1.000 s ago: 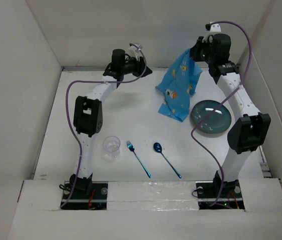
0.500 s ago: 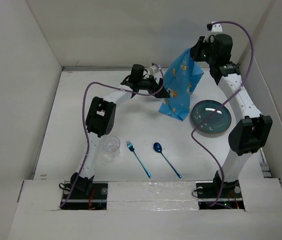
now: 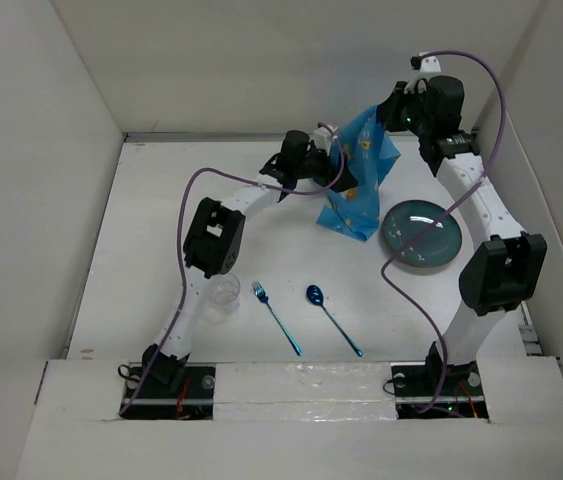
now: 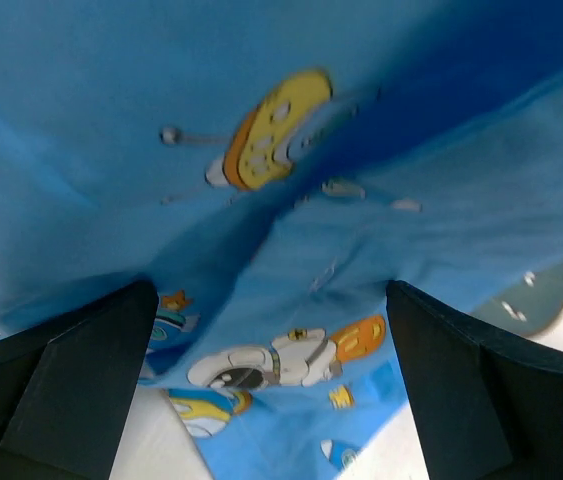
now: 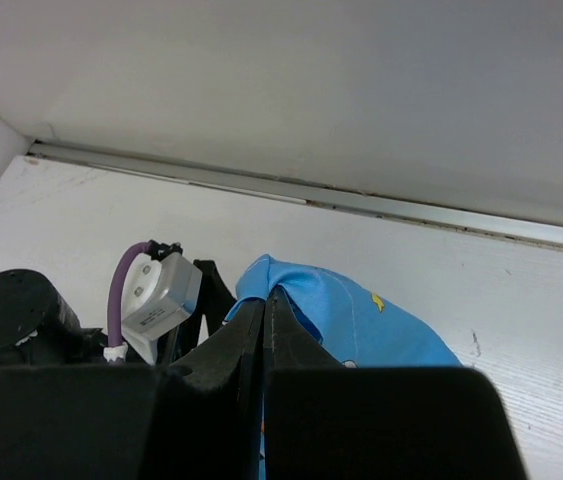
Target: Set the dinner table for one person
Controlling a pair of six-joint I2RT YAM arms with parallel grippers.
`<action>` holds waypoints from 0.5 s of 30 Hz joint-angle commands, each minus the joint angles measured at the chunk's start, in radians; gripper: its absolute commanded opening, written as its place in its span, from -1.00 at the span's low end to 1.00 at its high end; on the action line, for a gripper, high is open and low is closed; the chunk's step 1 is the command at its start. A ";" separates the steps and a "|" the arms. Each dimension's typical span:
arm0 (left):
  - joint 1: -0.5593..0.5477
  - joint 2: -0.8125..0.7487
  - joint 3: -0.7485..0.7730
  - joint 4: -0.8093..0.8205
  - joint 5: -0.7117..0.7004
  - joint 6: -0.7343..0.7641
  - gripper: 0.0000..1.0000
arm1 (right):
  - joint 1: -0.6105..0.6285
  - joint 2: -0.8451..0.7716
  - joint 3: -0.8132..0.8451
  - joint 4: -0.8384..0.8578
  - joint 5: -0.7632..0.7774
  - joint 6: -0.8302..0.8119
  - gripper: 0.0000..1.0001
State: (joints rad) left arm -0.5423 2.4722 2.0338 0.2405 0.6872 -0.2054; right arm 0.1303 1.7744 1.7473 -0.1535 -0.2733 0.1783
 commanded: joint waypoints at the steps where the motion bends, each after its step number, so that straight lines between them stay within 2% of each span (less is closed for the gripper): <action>1: -0.016 0.004 0.075 0.046 -0.147 0.023 0.98 | -0.008 -0.064 -0.012 0.060 -0.032 0.001 -1.00; 4: -0.016 -0.039 0.007 0.126 -0.183 0.021 0.98 | -0.008 -0.070 -0.020 0.055 -0.033 -0.006 -1.00; 8: -0.016 0.046 0.176 0.001 -0.074 0.020 0.96 | -0.008 -0.075 -0.026 0.065 -0.041 -0.003 -1.00; 9: -0.016 0.063 0.189 -0.003 -0.051 0.018 0.88 | -0.008 -0.070 -0.016 0.058 -0.040 -0.005 -1.00; 10: -0.025 0.059 0.166 -0.001 -0.020 0.020 0.58 | -0.008 -0.072 -0.011 0.057 -0.037 -0.007 -1.00; 12: -0.025 0.019 0.105 0.040 -0.009 0.018 0.31 | -0.008 -0.069 -0.006 0.052 -0.035 -0.008 -1.00; 13: -0.025 0.005 0.045 0.051 0.004 0.021 0.11 | -0.008 -0.070 -0.006 0.052 -0.035 -0.007 -1.00; 15: -0.025 -0.018 0.020 0.042 0.034 0.035 -0.01 | -0.020 -0.070 -0.003 0.049 -0.027 -0.007 -1.00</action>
State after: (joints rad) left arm -0.5617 2.5198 2.1048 0.2707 0.6468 -0.1886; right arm 0.1280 1.7485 1.7184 -0.1493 -0.2928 0.1764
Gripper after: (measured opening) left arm 0.508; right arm 0.011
